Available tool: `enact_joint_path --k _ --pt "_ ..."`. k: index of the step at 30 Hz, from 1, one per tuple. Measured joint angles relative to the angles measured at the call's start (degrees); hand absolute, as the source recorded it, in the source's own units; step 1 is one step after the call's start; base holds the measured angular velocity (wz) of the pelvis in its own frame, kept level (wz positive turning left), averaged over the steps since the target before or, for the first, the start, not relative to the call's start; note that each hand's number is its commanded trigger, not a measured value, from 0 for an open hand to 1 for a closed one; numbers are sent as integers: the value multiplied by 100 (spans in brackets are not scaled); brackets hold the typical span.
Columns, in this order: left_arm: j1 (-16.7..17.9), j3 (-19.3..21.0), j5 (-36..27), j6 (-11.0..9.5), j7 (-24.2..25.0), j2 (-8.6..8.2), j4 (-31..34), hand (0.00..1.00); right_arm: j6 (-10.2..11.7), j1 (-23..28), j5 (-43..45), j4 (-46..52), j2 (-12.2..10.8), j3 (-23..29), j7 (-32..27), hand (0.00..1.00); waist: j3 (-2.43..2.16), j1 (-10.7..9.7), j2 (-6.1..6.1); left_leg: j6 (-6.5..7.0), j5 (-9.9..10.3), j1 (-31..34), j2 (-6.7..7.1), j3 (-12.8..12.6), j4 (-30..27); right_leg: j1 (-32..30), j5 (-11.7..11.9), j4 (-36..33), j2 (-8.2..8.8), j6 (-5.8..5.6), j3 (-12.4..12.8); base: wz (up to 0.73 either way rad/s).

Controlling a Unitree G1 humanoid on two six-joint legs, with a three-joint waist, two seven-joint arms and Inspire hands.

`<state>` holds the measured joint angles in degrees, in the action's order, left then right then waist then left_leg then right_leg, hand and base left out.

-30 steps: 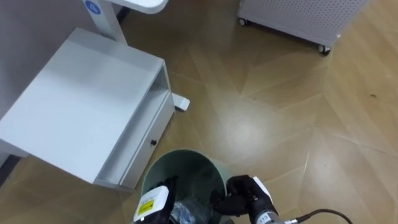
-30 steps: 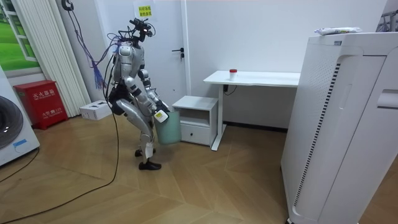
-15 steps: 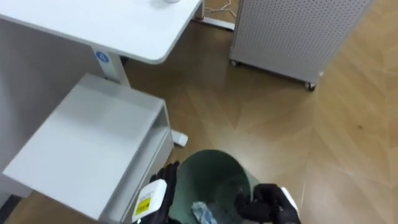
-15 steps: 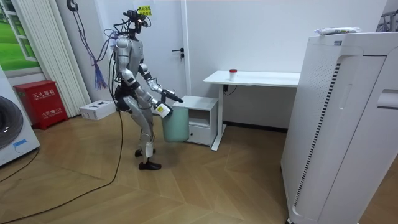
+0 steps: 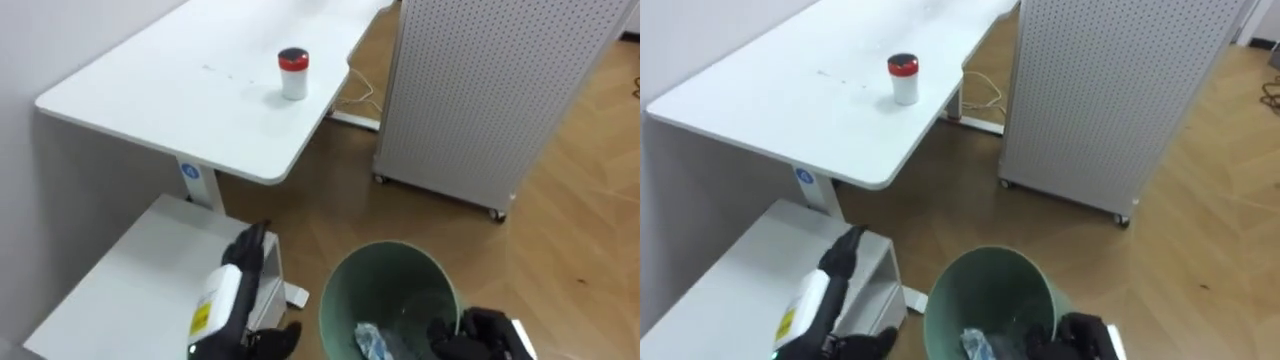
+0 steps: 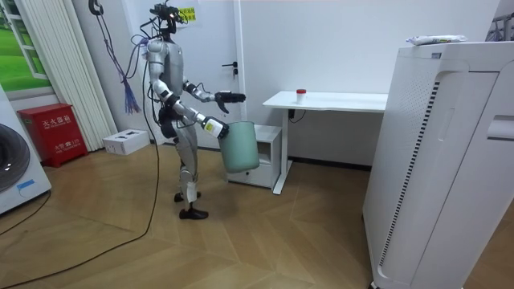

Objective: Pick garbage

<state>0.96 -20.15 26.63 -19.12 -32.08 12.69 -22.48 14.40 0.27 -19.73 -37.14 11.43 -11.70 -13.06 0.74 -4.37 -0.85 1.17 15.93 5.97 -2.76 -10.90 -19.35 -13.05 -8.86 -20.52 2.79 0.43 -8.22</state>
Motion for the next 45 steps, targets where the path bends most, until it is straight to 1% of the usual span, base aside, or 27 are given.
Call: enact_joint_path --k 1,2,3,4,5,8,10,11,12,13,14,15,16,17,19,23,25,26,28,30,33,37,40,43,45 --pt "133 76 3 -13 2 1 316 0 0 57 5 93 1 70 -10 100 -3 3 -6 0 0 -29 7 2 17 15 -6 -2 -1 -9 15 -6" --pt "224 140 3 -113 1 -1 540 0 0 94 5 159 1 134 -7 100 -3 25 -5 1 -1 -81 13 3 57 45 -9 0 0 -15 20 -6" --pt "257 176 5 -178 1 2 622 0 0 115 22 185 1 158 -7 100 -3 31 -5 1 -1 -115 14 3 74 69 -10 1 0 -16 20 -5" --pt "302 242 0 -296 -2 3 739 0 4 167 127 229 7 181 -34 100 -3 51 -7 1 -1 -190 14 4 101 128 -14 3 -4 -22 20 -4" --pt "321 306 -9 -388 -4 0 797 0 57 231 218 245 13 195 -73 100 -2 88 -9 1 -1 -283 12 9 145 218 -16 53 -15 -26 18 -5" --pt "360 468 -126 -460 -4 -4 945 0 83 458 200 401 50 237 -65 100 -6 173 -16 -1 1 -515 -16 8 198 497 -9 240 -81 -31 34 -3" --pt "389 617 -233 -469 -9 -7 988 0 85 563 216 467 67 256 -40 100 -7 194 -18 -5 3 -656 -36 4 227 625 -6 300 -113 -31 82 -12" --pt "410 756 -246 -469 -10 -4 1048 0 81 574 211 483 78 289 17 100 -8 270 -16 -17 11 -722 -43 2 232 634 -2 287 -152 -25 192 -33" --pt "428 832 -257 -469 -11 -11 1098 0 79 575 211 505 81 311 34 100 -7 319 -13 -19 12 -747 -46 5 232 638 4 284 -176 -14 237 -50" --pt "462 971 -329 -469 -26 -24 1188 0 69 576 213 563 81 354 83 100 -9 356 0 -22 14 -790 -50 20 233 645 21 287 -208 -2 349 -45" --pt "516 1064 -437 -469 -41 -37 1286 0 67 586 213 619 83 381 110 100 -7 359 14 -22 14 -854 -50 30 249 673 28 282 -224 7 394 -40" --pt "547 1089 -476 -469 -58 -41 1322 0 65 596 212 643 89 390 116 100 -11 368 23 -22 14 -898 -46 40 276 684 28 277 -228 8 457 -38" --pt "598 1110 -577 -476 -97 -36 1372 0 65 604 194 695 101 397 124 100 -22 384 46 -23 14 -976 -36 106 344 696 32 274 -242 14 540 -37" --pt "606 1115 -677 -476 -99 -37 1390 0 65 609 190 760 100 416 124 100 -30 378 67 -38 23 -1015 -14 193 394 693 45 275 -295 17 604 -33" --pt "606 1129 -696 -477 -101 -37 1431 0 62 681 193 937 99 461 121 100 -30 361 80 -50 30 -1028 12 220 396 688 59 275 -322 17 647 -16" --pt "599 1153 -759 -483 -103 -44 1434 0 57 731 256 1074 84 520 173 100 -33 320 83 -47 35 -1032 52 145 400 597 70 230 -316 3 693 -16" --pt "602 1183 -881 -483 -102 -51 1434 0 44 748 325 1074 71 523 272 100 -34 337 81 -46 35 -1067 90 115 400 545 83 156 -328 -13 820 -29" --pt "600 1215 -900 -483 -101 -56 1434 0 43 749 344 1075 66 523 302 100 -34 344 81 -47 35 -1071 94 78 400 527 86 137 -326 -15 824 -39" --pt "596 1363 -918 -483 -107 -57 1434 0 15 768 392 1075 41 502 402 100 -33 495 81 -43 37 -1125 97 -145 408 413 131 14 -315 12 752 -60" --pt "594 1395 -1046 -482 -113 -54 1434 0 -48 778 429 1073 43 438 427 100 -30 601 93 -26 61 -1169 97 -161 406 383 161 -31 -288 49 600 -49" --pt "527 1395 -1143 -482 -114 -54 1434 0 -79 779 425 1075 39 404 449 100 -21 599 99 -40 128 -1178 80 -169 458 334 201 -67 -312 64 585 -13" --pt "523 1394 -1143 -485 -148 -57 1434 0 -79 775 424 1086 44 402 438 100 -19 608 104 -39 128 -1174 88 -257 469 311 227 -105 -304 75 585 -11" --pt "523 1300 -1279 -484 -196 -64 1434 0 -79 775 369 1138 67 397 415 100 -15 577 108 -44 124 -1177 86 -255 485 307 227 -97 -312 75 585 -1" --pt "524 1328 -1356 -483 -219 -69 1434 0 -79 783 426 1200 69 394 450 100 1 584 82 -53 119 -1248 71 -324 563 284 229 -85 -366 79 652 -15" --pt "524 1330 -1357 -483 -223 -69 1434 0 -80 783 429 1248 69 394 459 100 -3 586 76 -55 119 -1260 54 -339 579 291 235 -38 -393 88 649 -12"
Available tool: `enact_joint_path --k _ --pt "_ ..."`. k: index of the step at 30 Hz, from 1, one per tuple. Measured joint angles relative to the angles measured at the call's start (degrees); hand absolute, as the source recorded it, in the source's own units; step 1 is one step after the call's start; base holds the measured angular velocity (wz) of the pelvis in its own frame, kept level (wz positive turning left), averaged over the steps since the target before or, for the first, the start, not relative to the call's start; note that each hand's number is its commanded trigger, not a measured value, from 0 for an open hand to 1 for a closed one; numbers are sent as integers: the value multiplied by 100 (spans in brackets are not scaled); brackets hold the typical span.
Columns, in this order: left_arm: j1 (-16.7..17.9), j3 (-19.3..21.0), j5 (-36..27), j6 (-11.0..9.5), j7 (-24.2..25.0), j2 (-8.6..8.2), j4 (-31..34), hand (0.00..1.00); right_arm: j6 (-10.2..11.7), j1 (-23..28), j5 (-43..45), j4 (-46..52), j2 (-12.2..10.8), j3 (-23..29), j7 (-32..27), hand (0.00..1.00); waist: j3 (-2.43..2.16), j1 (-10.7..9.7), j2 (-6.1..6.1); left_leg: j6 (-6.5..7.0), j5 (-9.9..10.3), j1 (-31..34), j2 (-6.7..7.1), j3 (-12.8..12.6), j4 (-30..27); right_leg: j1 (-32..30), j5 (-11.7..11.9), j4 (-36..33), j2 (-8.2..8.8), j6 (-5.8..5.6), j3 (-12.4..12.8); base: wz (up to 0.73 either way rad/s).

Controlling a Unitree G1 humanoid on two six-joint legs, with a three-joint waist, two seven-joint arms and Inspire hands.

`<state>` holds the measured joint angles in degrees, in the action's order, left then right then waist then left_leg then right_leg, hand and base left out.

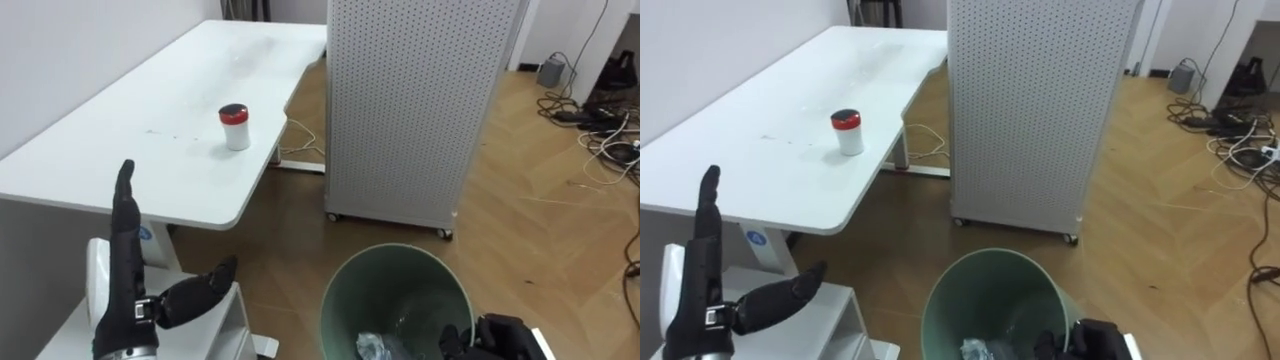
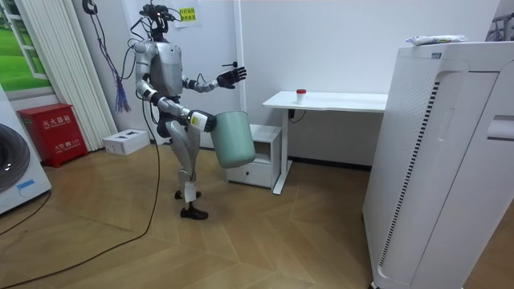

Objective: Pick garbage

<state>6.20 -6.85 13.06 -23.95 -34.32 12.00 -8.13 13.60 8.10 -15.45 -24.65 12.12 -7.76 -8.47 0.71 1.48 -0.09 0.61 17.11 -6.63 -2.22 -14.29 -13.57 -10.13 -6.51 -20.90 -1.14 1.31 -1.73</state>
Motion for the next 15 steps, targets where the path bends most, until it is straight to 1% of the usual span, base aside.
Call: enact_joint_path --k 3,6,7,8,9,10,11,12,13,14,15 --pt "1 -7 2 0 3 0 0 0 0 -1 0 68 -1 0 108 100 -4 -16 -34 -3 2 -2 -19 -6 11 -25 2 30 -32 4 -5 -10" --pt "17 1 -3 7 9 3 -5 0 -4 -1 14 67 -8 -3 186 100 -5 40 -51 -3 2 -50 -34 -39 -31 -20 -6 25 -60 18 -30 -28" --pt "27 11 -3 12 8 4 -36 0 -52 -1 21 67 -15 -10 213 100 -3 62 -52 -3 2 -98 -80 -47 -74 20 -20 17 -61 41 -107 -28" --pt "28 10 -1 13 9 5 -61 0 -73 -1 30 63 -16 -13 222 100 -1 63 -55 -16 10 -111 -96 -50 -127 44 -25 13 -52 66 -213 -30" --pt "30 9 -2 19 18 2 -133 0 -107 2 41 59 -20 -18 242 100 9 59 -73 -44 26 -115 -116 -52 -275 101 -58 15 -11 126 -439 -26" --pt "40 4 -3 36 39 -6 -231 0 -126 12 40 58 -19 -20 241 100 16 59 -85 -59 38 -90 -146 -50 -474 151 -87 6 9 173 -563 -32" --pt "64 13 -5 91 83 -5 -272 0 -131 14 39 58 -19 -36 235 100 24 64 -91 -131 83 -10 -209 -29 -733 183 -136 -28 13 244 -681 -28" --pt "72 18 -13 114 98 -3 -275 0 -132 13 40 58 -18 -62 232 100 29 67 -100 -159 117 39 -240 1 -903 187 -180 -65 11 280 -732 -21" --pt "68 29 -53 120 124 -3 -290 0 -136 17 41 57 -21 -113 217 100 42 53 -114 -214 182 218 -346 50 -1446 206 -292 -124 2 348 -774 -8" --pt "65 23 -124 120 130 -5 -306 0 -140 30 42 56 -21 -134 215 100 47 31 -119 -219 187 352 -421 57 -1805 231 -360 -154 1 400 -764 -4" --pt "74 -1 -255 121 134 -7 -325 0 -142 52 30 56 6 -168 213 100 67 22 -86 -259 119 650 -543 136 -2587 321 -452 -214 -73 462 -752 -6"
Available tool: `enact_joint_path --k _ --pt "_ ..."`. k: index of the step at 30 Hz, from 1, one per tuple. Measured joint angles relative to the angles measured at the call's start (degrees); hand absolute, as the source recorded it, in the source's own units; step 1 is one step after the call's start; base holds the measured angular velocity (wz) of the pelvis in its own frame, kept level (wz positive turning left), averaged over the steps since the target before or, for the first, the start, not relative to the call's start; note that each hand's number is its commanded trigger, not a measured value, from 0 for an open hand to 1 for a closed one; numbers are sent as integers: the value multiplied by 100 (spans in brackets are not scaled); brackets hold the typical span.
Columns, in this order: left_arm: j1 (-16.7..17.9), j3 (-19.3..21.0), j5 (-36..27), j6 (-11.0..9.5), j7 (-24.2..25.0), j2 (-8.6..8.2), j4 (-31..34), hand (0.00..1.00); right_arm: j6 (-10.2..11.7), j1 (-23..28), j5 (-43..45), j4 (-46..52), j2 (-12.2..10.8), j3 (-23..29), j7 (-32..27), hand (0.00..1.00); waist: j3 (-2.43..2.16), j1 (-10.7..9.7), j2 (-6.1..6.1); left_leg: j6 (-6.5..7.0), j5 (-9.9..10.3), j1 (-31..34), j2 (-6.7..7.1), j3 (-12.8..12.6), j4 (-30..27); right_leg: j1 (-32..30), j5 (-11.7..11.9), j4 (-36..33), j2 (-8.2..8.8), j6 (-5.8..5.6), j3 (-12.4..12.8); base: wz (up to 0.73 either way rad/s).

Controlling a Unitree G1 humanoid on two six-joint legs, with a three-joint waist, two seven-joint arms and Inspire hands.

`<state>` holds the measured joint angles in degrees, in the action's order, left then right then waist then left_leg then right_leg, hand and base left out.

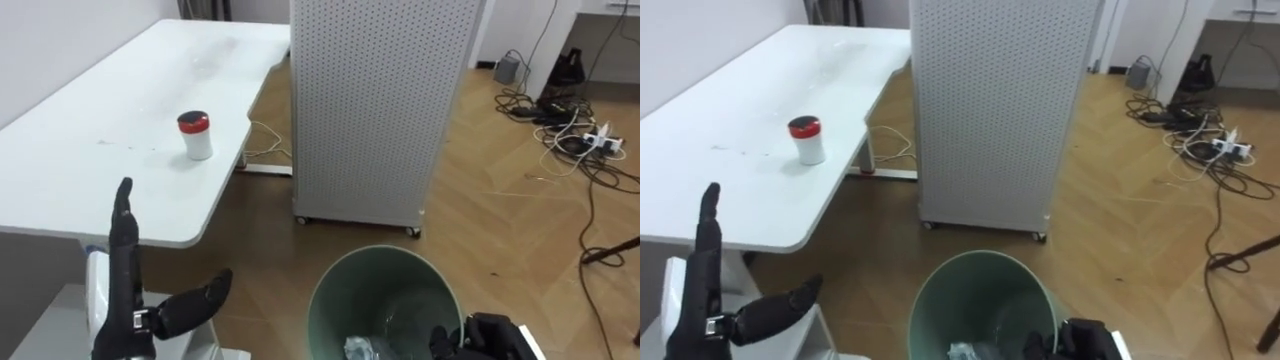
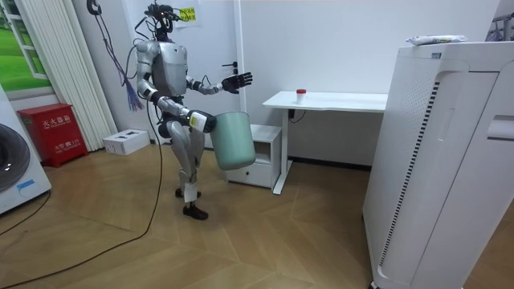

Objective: Pick garbage

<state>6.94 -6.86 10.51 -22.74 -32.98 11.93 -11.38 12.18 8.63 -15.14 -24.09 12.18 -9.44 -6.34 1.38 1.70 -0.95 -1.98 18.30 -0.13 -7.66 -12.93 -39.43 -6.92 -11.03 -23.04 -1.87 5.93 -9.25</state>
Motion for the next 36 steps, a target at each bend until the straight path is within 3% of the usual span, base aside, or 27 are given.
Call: enact_joint_path --k 1,2,3,5,6,7,8,9,10,11,12,13,15,16,17,18,20,21,22,24,26,27,28,30,32,34,36 --pt "14 -2 -113 -3 19 -4 -19 0 -4 30 11 1 12 -4 5 100 28 14 43 -20 -164 316 -73 274 -667 87 -87 -30 -107 39 113 -9" --pt "13 0 -158 -3 24 -9 -24 0 -6 40 16 2 14 -3 5 100 18 15 51 -2 -139 477 -39 416 -790 90 -149 -71 -121 37 147 0" --pt "-19 -4 -229 -4 36 -10 -24 0 -26 38 12 2 12 5 -14 100 21 -5 46 117 -58 886 63 606 -820 85 -247 -135 -110 24 140 0" --pt "-46 -40 -427 -19 19 -15 -53 0 -68 35 -44 -1 14 0 -114 100 36 29 19 99 -81 1649 301 792 -326 135 -354 -171 -73 33 190 -13" --pt "-46 -38 -469 -18 -5 -16 -71 0 -68 33 -57 0 12 -2 -125 100 40 38 11 81 -135 1777 353 806 -27 159 -382 -174 -59 28 212 -25" --pt "-32 -28 -485 -18 -41 -15 -107 0 -79 38 -61 0 14 -16 -161 100 30 62 0 13 -384 1946 476 854 732 204 -461 -198 -35 6 271 -27" --pt "-30 -23 -491 -19 -41 -15 -105 0 -84 38 -51 -1 32 -49 -181 100 14 137 -4 24 -770 2079 560 929 1491 205 -577 -298 4 -11 302 -32" --pt "-28 -21 -493 -19 -32 -16 -105 0 -95 47 -39 -6 28 -59 -186 100 7 175 -14 30 -993 2107 591 994 1757 218 -647 -352 8 -29 365 -39" --pt "-18 -12 -491 -20 -28 -18 -105 0 -113 59 -28 -11 23 -74 -203 100 -10 226 -48 0 -1348 2111 674 1141 2238 232 -802 -491 43 -45 465 -27" --pt "-16 -10 -486 -21 -23 -19 -107 0 -113 60 -28 -13 24 -70 -220 100 -16 204 -58 13 -1518 2109 703 1173 2412 241 -879 -564 72 -46 472 -9" --pt "-17 -10 -477 -21 -7 -24 -110 0 -113 60 -37 -28 29 -70 -222 100 -34 167 -81 37 -1898 2076 758 1163 2486 281 -1042 -671 128 -139 456 14" --pt "-33 -19 -472 -21 1 -34 -125 0 -113 63 -50 -58 32 -70 -229 100 -52 139 -128 152 -2108 2031 855 1157 2452 311 -1173 -693 193 -242 478 8" --pt "-26 -13 -490 -21 3 -30 -125 0 -109 68 -31 -73 68 -67 -231 100 -64 168 -187 295 -2188 2030 959 1110 2193 436 -1272 -619 312 -340 489 -19" --pt "-9 -5 -484 -19 9 -10 -124 0 -109 75 -30 -72 77 -77 -237 100 -55 212 -204 472 -2058 2042 1021 1061 1907 592 -1342 -537 396 -403 482 -17" --pt "-26 -6 -474 -19 18 -14 -120 0 -109 78 -13 -70 81 -83 -241 100 -63 199 -233 562 -1819 2050 1100 990 1639 772 -1428 -446 501 -475 501 -9" --pt "-46 -13 -472 -19 33 -24 -116 0 -110 76 -14 -70 84 -78 -243 100 -61 192 -244 600 -1681 2045 1146 964 1509 846 -1475 -437 565 -506 496 0" --pt "-127 -23 -490 -19 116 -35 -97 0 -110 60 -91 -58 130 -74 -223 100 -63 195 -263 719 -1146 2022 1294 818 1017 1039 -1680 -681 810 -700 435 -8" --pt "-143 -23 -491 -19 117 -33 -98 0 -109 56 -135 -57 127 -78 -223 100 -62 192 -264 749 -1029 1994 1334 814 924 1045 -1697 -848 876 -734 429 0" --pt "-183 -24 -487 -20 114 -27 -96 0 -109 63 -186 -58 121 -92 -224 100 -56 160 -273 818 -846 1913 1391 762 772 1013 -1682 -1313 1005 -770 350 5" --pt "-289 -16 -474 -23 90 -11 -95 0 -109 47 -225 -39 131 -90 -232 100 -32 177 -316 927 -557 1794 1447 553 597 732 -1534 -2247 1256 -1000 256 7" --pt "-317 -13 -453 -24 26 -8 -93 0 -106 33 -204 -28 142 -90 -238 100 -22 170 -285 1010 -311 1678 1445 393 475 456 -1160 -2971 1399 -1014 264 2" --pt "-316 -10 -403 -24 -33 -6 -92 0 -106 33 -209 -28 141 -90 -239 100 12 203 -223 1045 -186 1551 1443 388 459 364 -808 -3283 1393 -1012 274 -8" --pt "-320 -1 -406 -24 -59 -4 -88 0 -106 32 -206 -28 144 -84 -227 100 8 234 -139 1062 -85 1472 1427 451 478 194 -513 -3539 1382 -1006 296 -17" --pt "-354 9 -416 -24 -73 -6 -86 0 -109 33 -142 -28 143 -78 -213 100 1 313 -28 1071 -51 1380 1423 638 603 -185 -710 -3679 1344 -954 259 -16" --pt "-380 6 -403 -51 -153 -7 -78 0 -111 38 -81 -75 140 -115 -91 100 6 326 44 1047 -70 1177 1387 937 824 -582 -1043 -3161 1052 -907 267 14" --pt "-381 -7 -382 -92 -167 -19 -73 0 -111 74 25 -81 140 -119 -80 100 4 281 33 1026 -80 1021 1386 1143 981 -638 -1051 -2204 900 -902 287 51" --pt "-381 -7 -374 -92 -210 -17 -19 0 -110 73 82 -80 147 -118 -147 100 -6 187 16 992 -68 945 1416 1363 1025 -627 -820 -1119 823 -883 309 68"
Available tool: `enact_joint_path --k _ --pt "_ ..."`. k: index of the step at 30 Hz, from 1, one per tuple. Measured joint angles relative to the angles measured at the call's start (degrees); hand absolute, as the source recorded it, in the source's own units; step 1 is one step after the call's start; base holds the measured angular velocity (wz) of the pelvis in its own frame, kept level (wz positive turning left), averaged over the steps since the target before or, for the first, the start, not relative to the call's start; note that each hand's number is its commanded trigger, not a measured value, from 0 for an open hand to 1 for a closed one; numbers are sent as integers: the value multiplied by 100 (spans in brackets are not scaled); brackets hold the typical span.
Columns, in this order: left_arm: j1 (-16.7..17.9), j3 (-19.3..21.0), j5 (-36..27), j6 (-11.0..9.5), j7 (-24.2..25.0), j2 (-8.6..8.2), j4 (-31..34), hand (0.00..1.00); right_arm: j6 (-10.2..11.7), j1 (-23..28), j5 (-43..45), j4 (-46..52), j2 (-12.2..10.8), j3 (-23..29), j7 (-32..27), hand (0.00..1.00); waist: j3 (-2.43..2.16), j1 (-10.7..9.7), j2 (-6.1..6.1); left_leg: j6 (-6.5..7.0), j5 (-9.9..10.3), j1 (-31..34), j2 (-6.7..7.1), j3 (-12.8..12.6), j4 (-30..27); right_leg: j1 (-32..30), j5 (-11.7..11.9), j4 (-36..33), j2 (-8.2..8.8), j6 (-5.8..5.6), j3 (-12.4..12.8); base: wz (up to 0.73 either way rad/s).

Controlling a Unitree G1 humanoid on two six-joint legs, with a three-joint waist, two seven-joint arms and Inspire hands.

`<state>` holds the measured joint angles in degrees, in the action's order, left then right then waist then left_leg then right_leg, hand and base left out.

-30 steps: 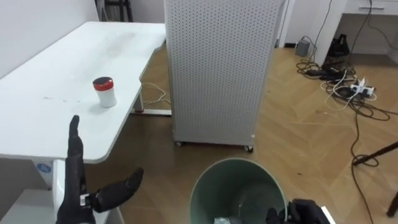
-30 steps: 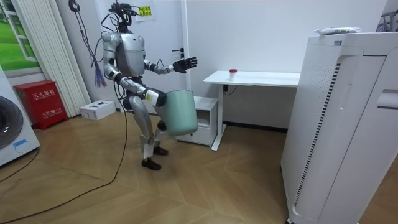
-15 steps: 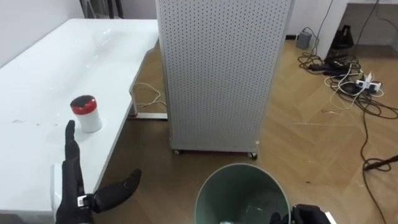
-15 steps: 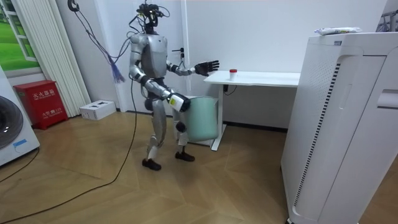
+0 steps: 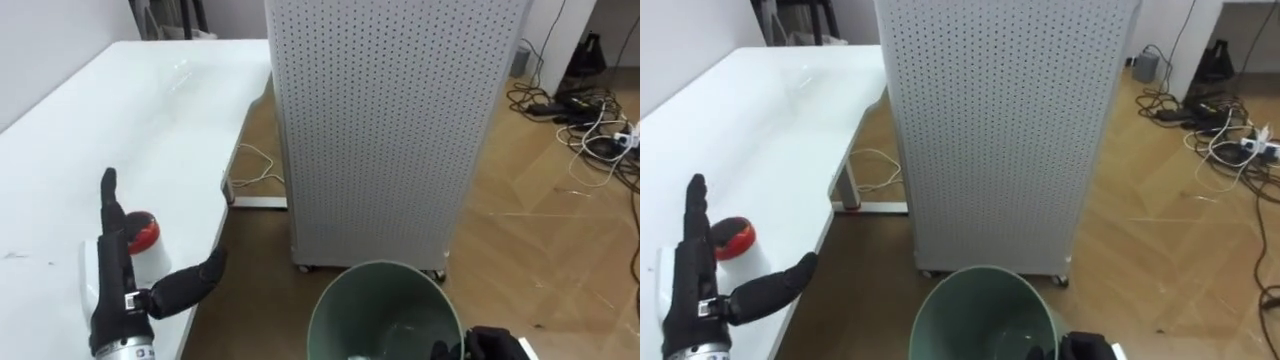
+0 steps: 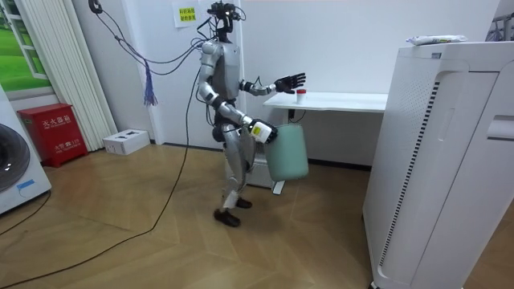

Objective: Pick garbage

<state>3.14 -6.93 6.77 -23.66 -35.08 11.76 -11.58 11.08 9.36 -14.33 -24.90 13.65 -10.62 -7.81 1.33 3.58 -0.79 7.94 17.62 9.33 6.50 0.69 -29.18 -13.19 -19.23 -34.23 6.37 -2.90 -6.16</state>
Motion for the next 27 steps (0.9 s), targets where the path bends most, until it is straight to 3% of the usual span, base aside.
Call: enact_joint_path --k 1,5,7,14,15,16,17,18,19,20,21,22,23,24,27 --pt "16 -7 28 1 -62 -12 41 0 0 18 37 -24 14 4 -73 100 -35 -43 13 -51 17 -54 4 165 -7 56 319 270 -40 101 5 65" --pt "60 12 264 -12 -239 49 248 0 9 -45 130 -20 59 8 -152 100 -63 166 4 -216 -80 -383 -169 280 419 617 465 1022 -271 210 -41 21" --pt "159 16 287 -12 -291 56 405 0 21 -46 142 -7 58 6 -135 100 -76 179 1 -227 -87 -565 -228 338 602 870 506 1310 -354 233 -73 9" --pt "234 14 305 -12 -431 55 689 0 129 -52 124 64 63 0 -175 100 -81 297 -5 -275 -114 -787 -305 323 685 1449 613 2027 -433 302 -158 5" --pt "236 15 300 -13 -440 56 692 0 131 -53 114 64 64 0 -170 100 -68 295 -14 -323 -118 -727 -301 263 531 1520 633 2099 -424 307 -84 25" --pt "240 13 298 -14 -438 57 705 0 135 -43 63 59 57 -7 -154 100 15 288 -138 -573 -60 -399 -272 139 32 1625 648 2211 -383 301 372 51" --pt "227 -3 310 -20 -436 39 762 0 156 -29 -44 63 58 25 -178 100 -16 252 -142 -712 -97 -47 -371 172 293 1603 638 2217 -393 284 716 67" --pt "192 -12 370 -19 -432 20 794 0 156 -25 -114 63 73 59 -202 100 -38 254 -85 -774 -232 160 -474 187 513 1579 599 2190 -414 235 764 57" --pt "224 -7 542 -29 -471 14 817 0 124 -4 -149 44 62 66 -216 100 -43 352 -182 -569 -496 278 -552 -81 450 1450 503 2035 -350 136 725 23" --pt "281 -2 589 -31 -507 14 829 0 123 -5 -131 54 72 61 -205 100 -37 422 -175 -549 -509 251 -569 -136 467 1415 522 1998 -344 85 613 0" --pt "384 11 706 -30 -583 49 822 0 126 -2 -75 57 72 40 -165 100 -36 502 -172 -547 -507 167 -562 -55 484 1426 554 2039 -330 16 349 -14" --pt "416 44 752 -29 -602 62 821 0 135 -10 -38 92 72 13 -134 100 -27 600 -160 -550 -506 71 -556 181 522 1395 632 2192 -362 -8 176 -18" --pt "415 71 753 -30 -603 61 822 0 138 -16 -24 123 72 -2 -132 100 -26 652 -160 -555 -503 16 -541 310 571 1346 743 2323 -369 13 108 -18" --pt "423 124 750 -27 -598 29 788 0 160 -24 22 139 79 -36 -139 100 -29 613 -127 -595 -497 -106 -527 471 655 1356 921 2394 -362 177 -104 0" --pt "428 147 749 -31 -587 28 788 0 186 -1 84 147 79 -57 -108 100 -40 578 -112 -656 -538 -383 -493 461 1035 1507 924 2359 -368 184 -255 5"
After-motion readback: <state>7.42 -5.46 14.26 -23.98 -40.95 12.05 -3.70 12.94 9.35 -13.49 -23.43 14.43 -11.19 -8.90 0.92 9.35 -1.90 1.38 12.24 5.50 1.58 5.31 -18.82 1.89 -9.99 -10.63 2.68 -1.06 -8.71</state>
